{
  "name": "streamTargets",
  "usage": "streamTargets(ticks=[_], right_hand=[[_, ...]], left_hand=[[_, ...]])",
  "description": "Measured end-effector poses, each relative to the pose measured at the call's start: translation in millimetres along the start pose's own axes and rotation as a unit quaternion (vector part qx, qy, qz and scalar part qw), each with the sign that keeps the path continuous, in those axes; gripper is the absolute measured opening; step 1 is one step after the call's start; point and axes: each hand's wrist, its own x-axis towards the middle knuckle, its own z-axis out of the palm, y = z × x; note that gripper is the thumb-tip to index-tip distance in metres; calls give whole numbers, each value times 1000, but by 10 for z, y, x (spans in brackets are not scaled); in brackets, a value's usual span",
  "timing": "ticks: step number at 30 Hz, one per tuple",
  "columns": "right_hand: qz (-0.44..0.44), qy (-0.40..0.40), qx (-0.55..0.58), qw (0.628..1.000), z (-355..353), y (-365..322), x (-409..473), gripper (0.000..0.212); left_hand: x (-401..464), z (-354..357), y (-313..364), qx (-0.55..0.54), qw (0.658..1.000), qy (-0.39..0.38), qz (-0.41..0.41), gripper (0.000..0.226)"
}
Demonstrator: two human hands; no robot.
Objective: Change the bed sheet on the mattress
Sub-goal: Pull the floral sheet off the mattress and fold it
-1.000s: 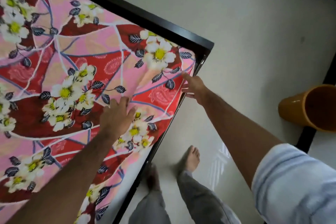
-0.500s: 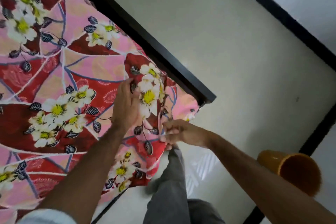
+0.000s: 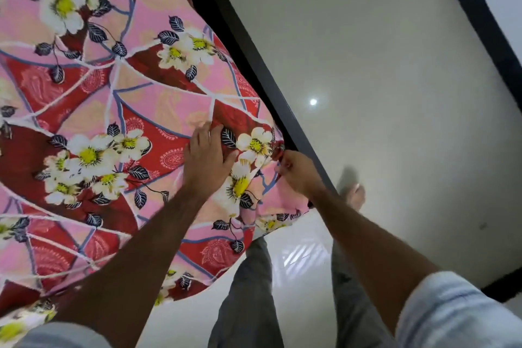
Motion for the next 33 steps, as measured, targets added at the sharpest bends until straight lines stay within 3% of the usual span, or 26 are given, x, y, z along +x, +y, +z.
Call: streamTargets(ticks=[2, 5, 7, 9, 10, 13, 15, 18, 22, 28, 33], right_hand=[[-43, -66, 96, 992, -164, -62, -39, 22], [-95, -260, 265, 924, -655, -271, -281, 13], [-89, -422, 274, 860, -1087, -409, -432, 11], [-81, -523, 241, 813, -1381, -392, -432, 11], [-76, -516, 207, 828, -1474, -317, -355, 9], [-81, -384, 10, 920, -1674, -67, 107, 5], [-72, -323, -138, 934, -1836, 29, 430, 21], [-6, -234, -75, 969, -2080, 81, 847, 12], [23, -258, -3, 966, -2265, -139, 1272, 18], [-6, -298, 12, 955, -2344, -1002, 1699, 12], [-35, -327, -18, 944, -2190, -2062, 2405, 11]], left_hand=[[50, -71, 61, -29, 999, 1, -17, 66], [126, -158, 147, -128, 989, -14, -71, 67], [219, -287, 314, -205, 967, -20, -147, 68], [352, -396, 462, -247, 943, -27, -222, 65], [434, -428, 522, -251, 934, -37, -252, 67], [644, -531, 699, -243, 912, -70, -322, 91], [726, -635, 908, -213, 909, -102, -343, 81], [753, -640, 1083, -177, 913, -139, -339, 76], [812, -570, 969, -187, 911, -127, -344, 75], [928, -674, 1035, -166, 905, -96, -379, 51], [1122, -750, 760, -37, 932, 39, -359, 38]])
